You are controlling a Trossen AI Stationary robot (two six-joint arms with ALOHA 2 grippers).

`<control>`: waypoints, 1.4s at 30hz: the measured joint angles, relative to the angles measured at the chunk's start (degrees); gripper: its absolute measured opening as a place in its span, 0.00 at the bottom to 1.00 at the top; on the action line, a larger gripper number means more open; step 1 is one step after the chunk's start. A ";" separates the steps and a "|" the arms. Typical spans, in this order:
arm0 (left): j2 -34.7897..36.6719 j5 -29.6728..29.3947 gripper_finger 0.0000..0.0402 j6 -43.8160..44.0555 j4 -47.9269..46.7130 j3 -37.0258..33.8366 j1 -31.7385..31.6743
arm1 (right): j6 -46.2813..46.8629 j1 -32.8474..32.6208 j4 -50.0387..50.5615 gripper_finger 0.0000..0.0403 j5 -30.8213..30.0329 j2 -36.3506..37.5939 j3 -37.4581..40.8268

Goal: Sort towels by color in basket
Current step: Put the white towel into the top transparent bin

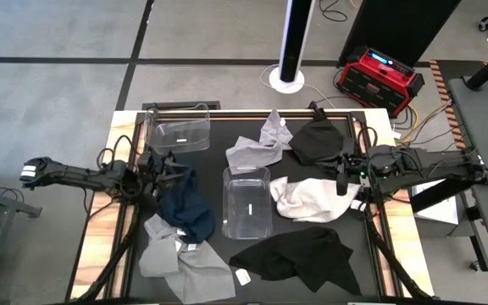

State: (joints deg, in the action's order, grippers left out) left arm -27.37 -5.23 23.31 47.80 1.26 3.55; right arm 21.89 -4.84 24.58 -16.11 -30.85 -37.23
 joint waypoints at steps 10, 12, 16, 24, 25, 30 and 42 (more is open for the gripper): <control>-1.46 -3.21 0.38 -0.38 -0.76 1.44 0.00 | 0.60 -0.02 2.10 0.10 -0.25 -7.83 -0.75; -2.54 -4.27 0.38 -0.39 -3.95 3.30 -0.02 | 0.64 -0.02 5.39 0.13 -0.28 -10.83 -2.68; -6.16 -4.84 0.38 -3.69 -10.33 8.58 -0.02 | 2.01 -0.01 14.11 0.20 -0.35 -16.86 -6.89; -13.15 -9.21 0.38 -8.43 -18.09 16.13 0.00 | 10.85 0.00 26.10 0.37 3.57 -26.37 -10.10; -13.86 -10.05 0.38 -8.69 -19.25 16.87 0.00 | 12.44 0.00 27.30 0.39 4.66 -27.48 -10.14; -16.91 -12.42 0.38 -9.18 -23.56 20.42 -0.01 | 18.49 0.00 29.90 0.50 8.85 -32.24 -10.14; -22.14 -12.42 0.38 -12.14 -27.33 26.31 0.00 | 21.00 -0.15 27.54 0.60 9.07 -40.42 -9.31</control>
State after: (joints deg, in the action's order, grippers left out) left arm -49.51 -17.65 11.17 20.47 27.57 3.55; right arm 42.89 -4.99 52.12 -7.04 -71.27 -46.54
